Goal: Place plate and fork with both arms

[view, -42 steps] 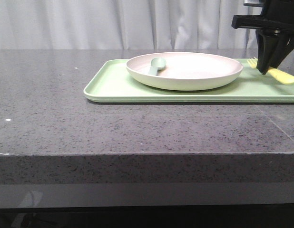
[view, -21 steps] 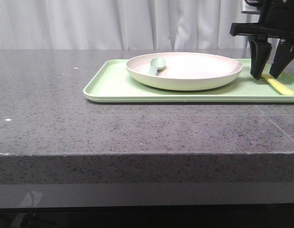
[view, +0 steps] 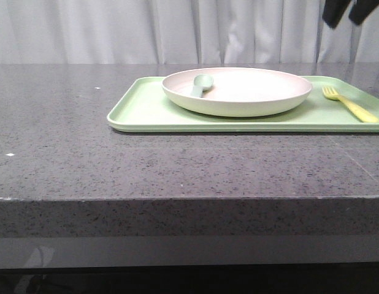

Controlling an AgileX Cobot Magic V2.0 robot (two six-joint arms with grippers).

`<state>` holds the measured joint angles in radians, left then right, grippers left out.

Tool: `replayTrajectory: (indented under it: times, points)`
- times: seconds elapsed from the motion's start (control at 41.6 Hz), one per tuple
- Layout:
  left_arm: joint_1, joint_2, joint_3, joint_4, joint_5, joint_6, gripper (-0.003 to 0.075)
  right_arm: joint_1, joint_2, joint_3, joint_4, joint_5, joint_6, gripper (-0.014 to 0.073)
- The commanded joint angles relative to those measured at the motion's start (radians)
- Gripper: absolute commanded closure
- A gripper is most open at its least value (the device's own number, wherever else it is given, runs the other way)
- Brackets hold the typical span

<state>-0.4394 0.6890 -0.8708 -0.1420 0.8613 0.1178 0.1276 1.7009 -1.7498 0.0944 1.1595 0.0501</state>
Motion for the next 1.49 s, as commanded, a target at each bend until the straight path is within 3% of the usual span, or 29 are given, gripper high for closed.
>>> replayTrajectory:
  times: [0.0,0.24,0.793,1.201,1.322,1.466]
  points:
    - [-0.006,-0.003,-0.028,-0.011,-0.067,0.002,0.0355,0.015,-0.146,0.063,-0.006,-0.089,-0.022,0.0252]
    - [-0.006,-0.003,-0.028,-0.011,-0.067,0.002,0.0355,0.029,-0.411,0.306,-0.021,-0.183,-0.060,0.0252]
    - [-0.006,-0.003,-0.028,-0.011,-0.067,0.002,0.0355,0.029,-1.038,0.780,-0.021,-0.178,-0.060,0.0252]
    - [-0.006,-0.003,-0.028,-0.011,-0.071,0.002,0.0355,0.029,-1.242,0.896,-0.021,-0.183,-0.060,0.0257]
    - [-0.006,-0.003,-0.028,0.003,-0.071,-0.002,0.0385,0.029,-1.242,0.896,-0.021,-0.184,-0.060,0.0357]
    - [-0.006,-0.003,-0.027,0.022,-0.075,-0.034,0.0558,0.029,-1.242,0.896,-0.021,-0.184,-0.060,0.0578]
